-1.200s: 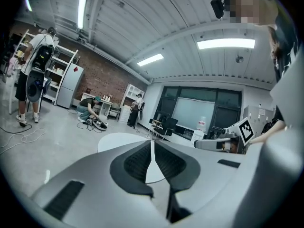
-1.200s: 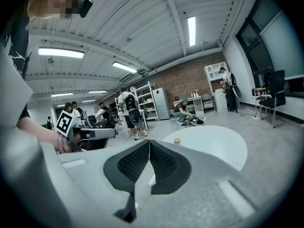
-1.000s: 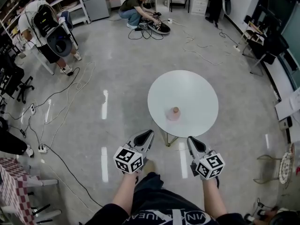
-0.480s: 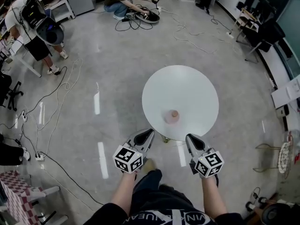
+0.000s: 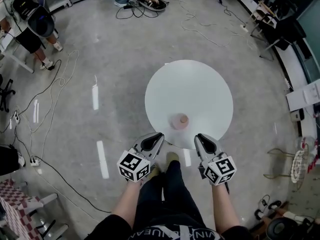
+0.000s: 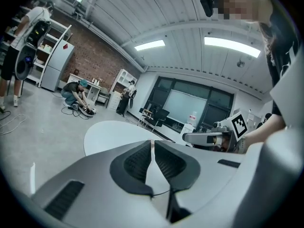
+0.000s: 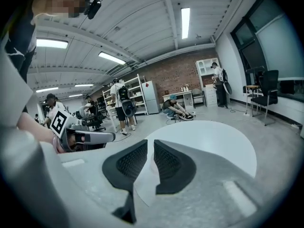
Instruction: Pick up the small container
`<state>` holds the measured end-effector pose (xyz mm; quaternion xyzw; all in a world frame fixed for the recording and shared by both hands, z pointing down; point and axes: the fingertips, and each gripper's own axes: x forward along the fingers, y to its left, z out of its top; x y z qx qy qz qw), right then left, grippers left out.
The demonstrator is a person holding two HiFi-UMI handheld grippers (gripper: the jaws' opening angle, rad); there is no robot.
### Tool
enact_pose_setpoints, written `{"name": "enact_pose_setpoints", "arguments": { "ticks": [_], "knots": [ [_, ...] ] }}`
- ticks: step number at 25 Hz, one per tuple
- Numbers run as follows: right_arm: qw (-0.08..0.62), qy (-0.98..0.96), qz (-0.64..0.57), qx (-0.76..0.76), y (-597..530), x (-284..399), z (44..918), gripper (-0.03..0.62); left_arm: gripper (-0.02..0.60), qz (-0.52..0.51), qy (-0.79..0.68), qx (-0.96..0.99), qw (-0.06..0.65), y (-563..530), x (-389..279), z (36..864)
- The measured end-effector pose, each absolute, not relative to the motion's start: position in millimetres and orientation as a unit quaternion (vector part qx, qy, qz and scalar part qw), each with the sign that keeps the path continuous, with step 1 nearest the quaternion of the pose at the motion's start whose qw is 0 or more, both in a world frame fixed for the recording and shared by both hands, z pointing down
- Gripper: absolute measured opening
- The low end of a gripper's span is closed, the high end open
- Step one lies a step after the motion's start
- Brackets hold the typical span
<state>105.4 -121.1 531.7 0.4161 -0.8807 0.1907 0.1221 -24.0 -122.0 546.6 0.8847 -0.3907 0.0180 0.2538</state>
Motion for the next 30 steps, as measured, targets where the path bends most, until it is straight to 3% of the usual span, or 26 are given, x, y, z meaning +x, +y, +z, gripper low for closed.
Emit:
{"name": "enact_pose_setpoints", "arguments": {
  "ticks": [9, 16, 30],
  "knots": [
    [0.189, -0.899, 0.134, 0.373, -154.0, 84.8, 576.7, 0.085, 0.023, 0.036, -0.381, 0.888, 0.257, -132.5, -10.0, 573.7],
    [0.189, -0.915, 0.097, 0.343, -174.6, 73.6, 594.6, 0.169, 0.023, 0.031, -0.391, 0.882, 0.26, -145.4, -7.0, 591.2],
    [0.153, -0.919, 0.088, 0.354, -196.0, 47.0, 609.1, 0.171, 0.023, 0.047, -0.408, 0.871, 0.269, -149.7, -15.2, 620.5]
  ]
}}
